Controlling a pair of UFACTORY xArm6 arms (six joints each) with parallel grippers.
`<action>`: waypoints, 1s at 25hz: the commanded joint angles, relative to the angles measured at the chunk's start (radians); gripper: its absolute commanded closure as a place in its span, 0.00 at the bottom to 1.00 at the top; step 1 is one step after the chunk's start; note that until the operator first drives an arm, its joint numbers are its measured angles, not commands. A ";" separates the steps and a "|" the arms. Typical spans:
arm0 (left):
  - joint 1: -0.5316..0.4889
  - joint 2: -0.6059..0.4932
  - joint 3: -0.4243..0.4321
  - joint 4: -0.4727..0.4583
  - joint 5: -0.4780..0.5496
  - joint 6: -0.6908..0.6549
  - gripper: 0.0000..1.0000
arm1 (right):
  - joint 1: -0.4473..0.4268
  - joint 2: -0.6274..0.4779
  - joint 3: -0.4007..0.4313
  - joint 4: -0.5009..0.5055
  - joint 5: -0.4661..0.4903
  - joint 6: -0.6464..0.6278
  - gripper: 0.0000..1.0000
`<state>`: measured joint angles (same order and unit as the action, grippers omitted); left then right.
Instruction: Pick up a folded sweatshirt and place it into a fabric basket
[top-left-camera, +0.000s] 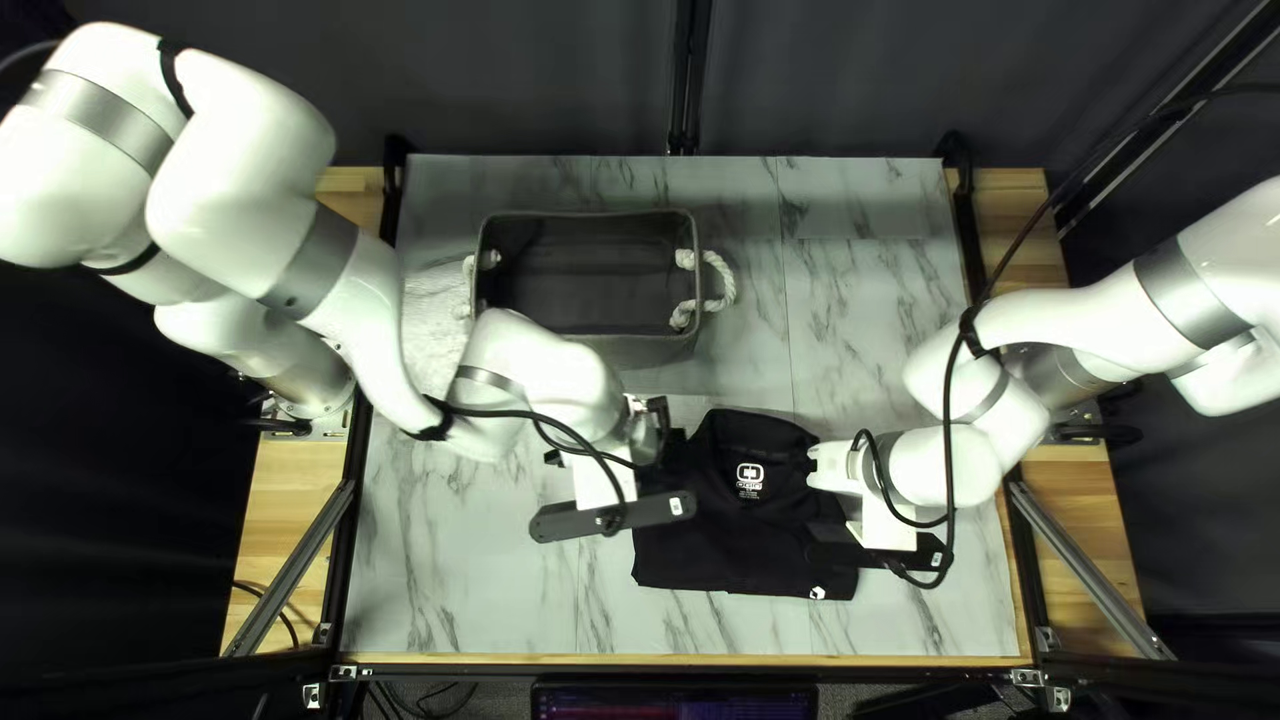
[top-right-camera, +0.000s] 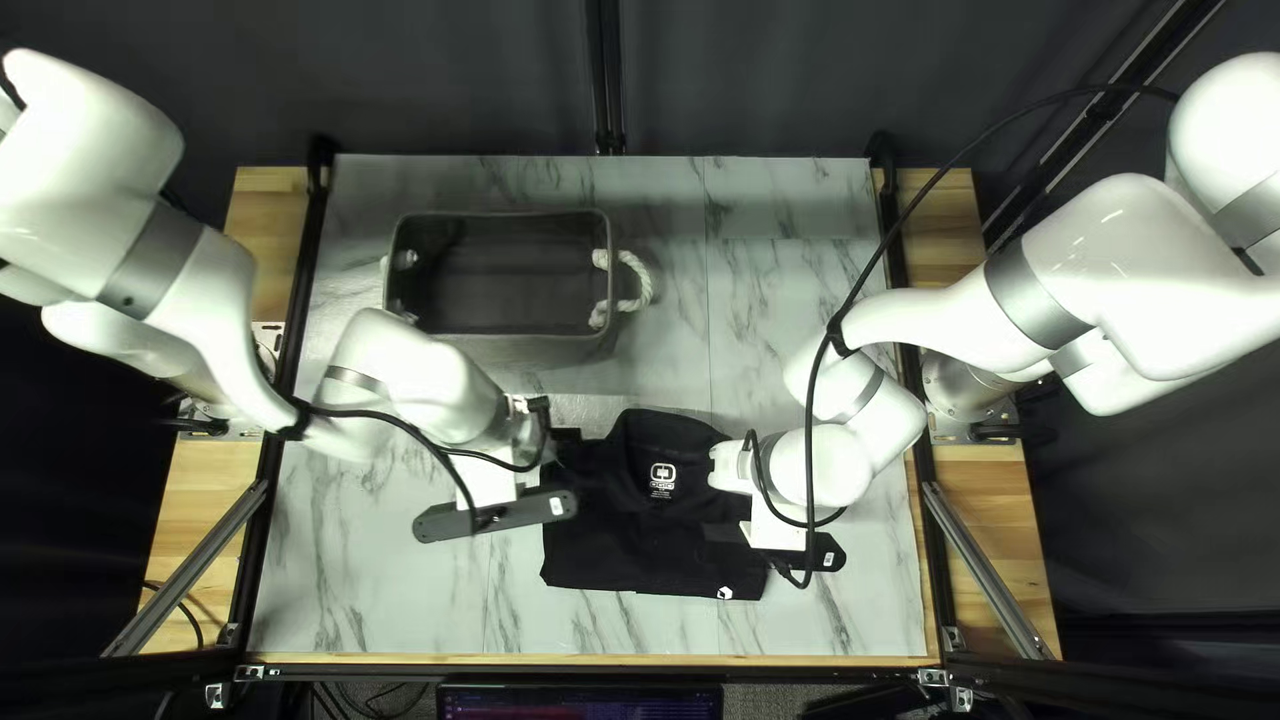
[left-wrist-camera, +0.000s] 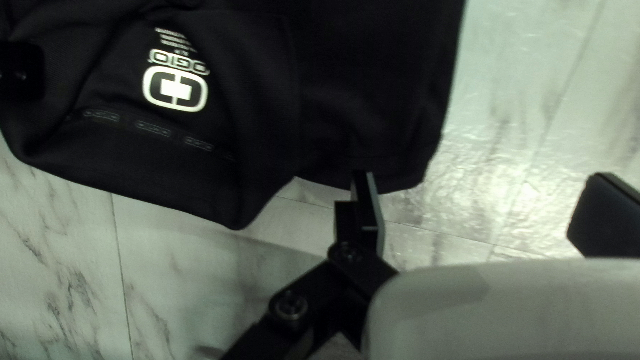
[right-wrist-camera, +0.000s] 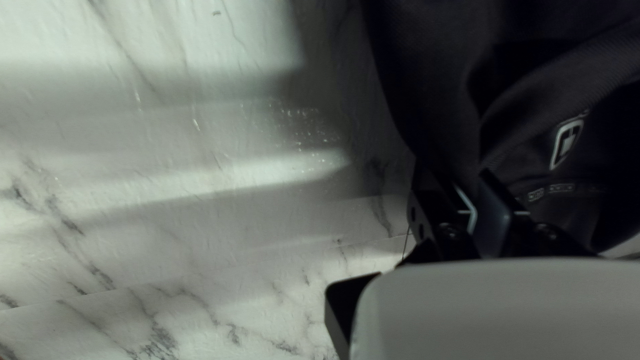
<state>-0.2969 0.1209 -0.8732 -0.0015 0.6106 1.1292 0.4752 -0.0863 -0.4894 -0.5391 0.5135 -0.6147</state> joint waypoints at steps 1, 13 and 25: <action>-0.013 0.049 0.004 0.079 -0.051 -0.061 0.00 | -0.002 -0.005 0.006 -0.007 -0.004 0.006 1.00; -0.021 0.088 -0.007 0.178 -0.084 -0.119 0.00 | -0.008 0.008 -0.003 0.004 -0.012 -0.014 1.00; -0.022 0.145 -0.053 0.245 -0.066 -0.185 0.00 | -0.011 0.018 -0.013 0.013 -0.012 -0.025 1.00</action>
<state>-0.3175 0.2515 -0.9082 0.2261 0.5301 0.9559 0.4638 -0.0686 -0.5004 -0.5284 0.4993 -0.6369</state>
